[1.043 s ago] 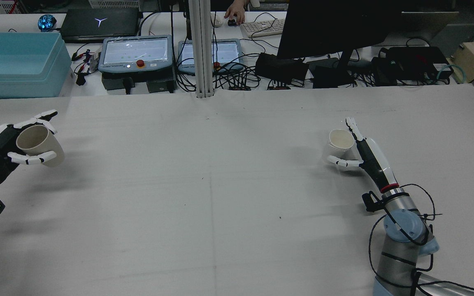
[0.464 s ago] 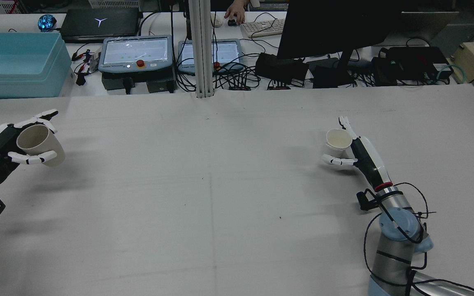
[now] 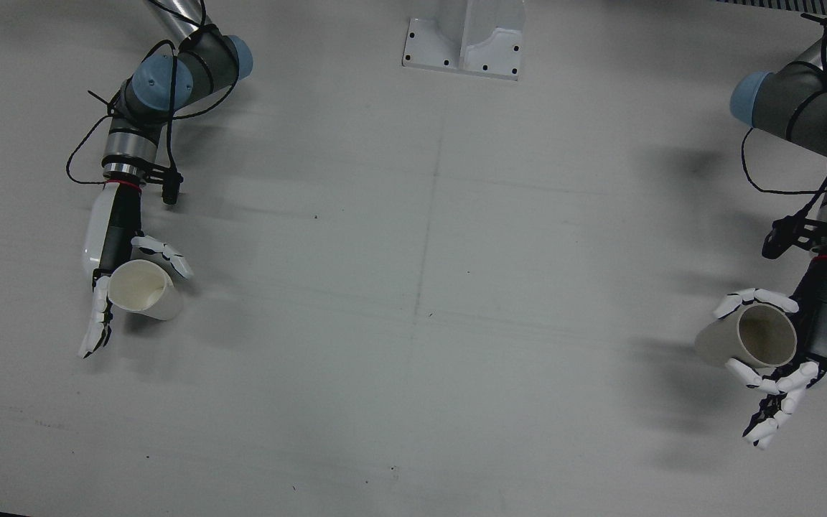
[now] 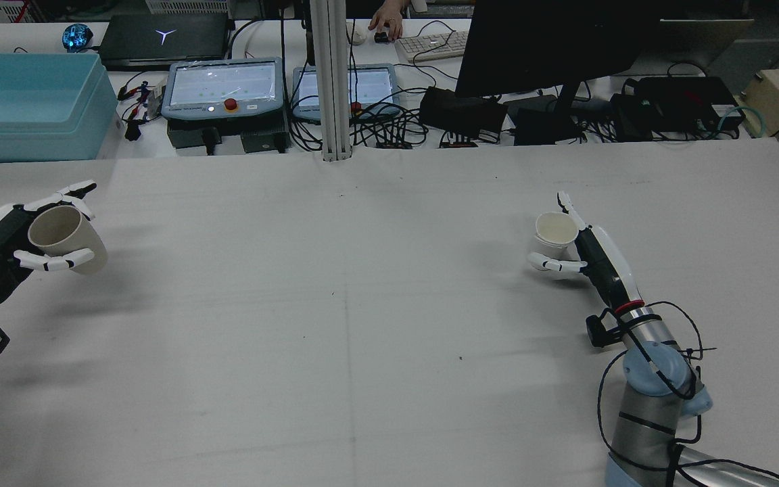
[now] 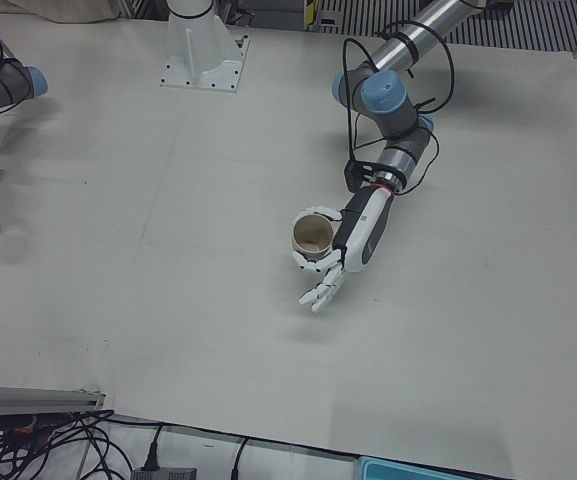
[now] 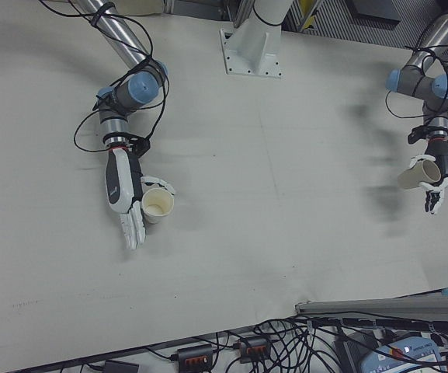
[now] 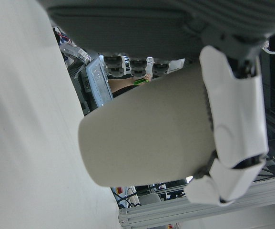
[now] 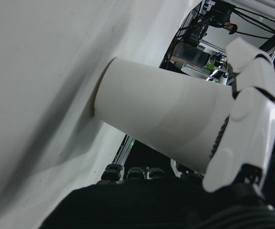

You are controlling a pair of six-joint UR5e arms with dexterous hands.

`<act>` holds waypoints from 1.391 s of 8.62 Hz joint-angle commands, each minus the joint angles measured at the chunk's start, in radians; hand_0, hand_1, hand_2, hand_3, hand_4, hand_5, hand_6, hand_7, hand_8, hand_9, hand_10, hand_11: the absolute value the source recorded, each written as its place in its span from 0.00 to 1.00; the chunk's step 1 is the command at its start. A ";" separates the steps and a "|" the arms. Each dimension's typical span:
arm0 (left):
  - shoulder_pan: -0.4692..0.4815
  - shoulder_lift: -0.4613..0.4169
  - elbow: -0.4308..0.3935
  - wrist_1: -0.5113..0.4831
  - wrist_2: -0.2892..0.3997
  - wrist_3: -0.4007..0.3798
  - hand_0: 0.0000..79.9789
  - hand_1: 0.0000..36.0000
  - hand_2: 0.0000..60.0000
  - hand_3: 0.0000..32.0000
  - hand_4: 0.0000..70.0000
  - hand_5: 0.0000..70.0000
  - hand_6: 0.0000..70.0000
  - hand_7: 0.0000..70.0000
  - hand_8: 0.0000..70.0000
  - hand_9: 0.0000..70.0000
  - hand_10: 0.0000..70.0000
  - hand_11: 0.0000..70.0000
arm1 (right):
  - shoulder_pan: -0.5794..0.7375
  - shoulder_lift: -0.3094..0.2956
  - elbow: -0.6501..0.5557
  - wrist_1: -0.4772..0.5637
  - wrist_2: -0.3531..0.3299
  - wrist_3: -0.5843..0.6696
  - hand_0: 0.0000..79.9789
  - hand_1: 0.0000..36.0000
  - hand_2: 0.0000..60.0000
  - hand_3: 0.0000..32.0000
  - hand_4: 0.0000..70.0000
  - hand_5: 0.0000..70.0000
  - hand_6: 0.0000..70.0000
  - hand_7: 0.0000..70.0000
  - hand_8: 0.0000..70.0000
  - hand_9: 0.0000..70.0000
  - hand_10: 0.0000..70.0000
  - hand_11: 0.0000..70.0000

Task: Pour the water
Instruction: 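Lift both cups and bring them toward each other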

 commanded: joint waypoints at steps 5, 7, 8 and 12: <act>0.001 0.000 0.003 0.000 -0.002 0.001 0.69 0.78 0.83 0.00 0.54 0.83 0.10 0.25 0.07 0.12 0.06 0.12 | 0.000 -0.005 0.001 -0.001 0.004 0.037 0.59 0.47 0.40 0.00 0.16 0.33 0.11 0.11 0.08 0.14 0.13 0.21; 0.001 0.000 0.003 0.000 -0.002 0.004 0.69 0.78 0.83 0.00 0.54 0.83 0.10 0.25 0.07 0.12 0.06 0.12 | 0.002 -0.007 0.001 -0.001 0.004 0.037 0.59 0.44 0.40 0.00 0.22 0.76 0.11 0.13 0.09 0.15 0.14 0.22; 0.001 0.000 0.003 0.000 -0.002 0.006 0.69 0.78 0.82 0.00 0.54 0.83 0.11 0.25 0.07 0.12 0.06 0.12 | 0.002 -0.007 0.000 -0.001 0.004 0.035 0.59 0.44 0.40 0.00 0.25 0.81 0.11 0.13 0.09 0.15 0.14 0.22; -0.001 -0.002 -0.002 0.000 -0.002 0.006 0.69 0.78 0.83 0.00 0.54 0.83 0.10 0.25 0.07 0.12 0.06 0.12 | 0.017 -0.008 0.033 -0.003 0.003 0.040 0.61 0.49 0.41 0.00 0.34 0.89 0.11 0.15 0.09 0.15 0.13 0.21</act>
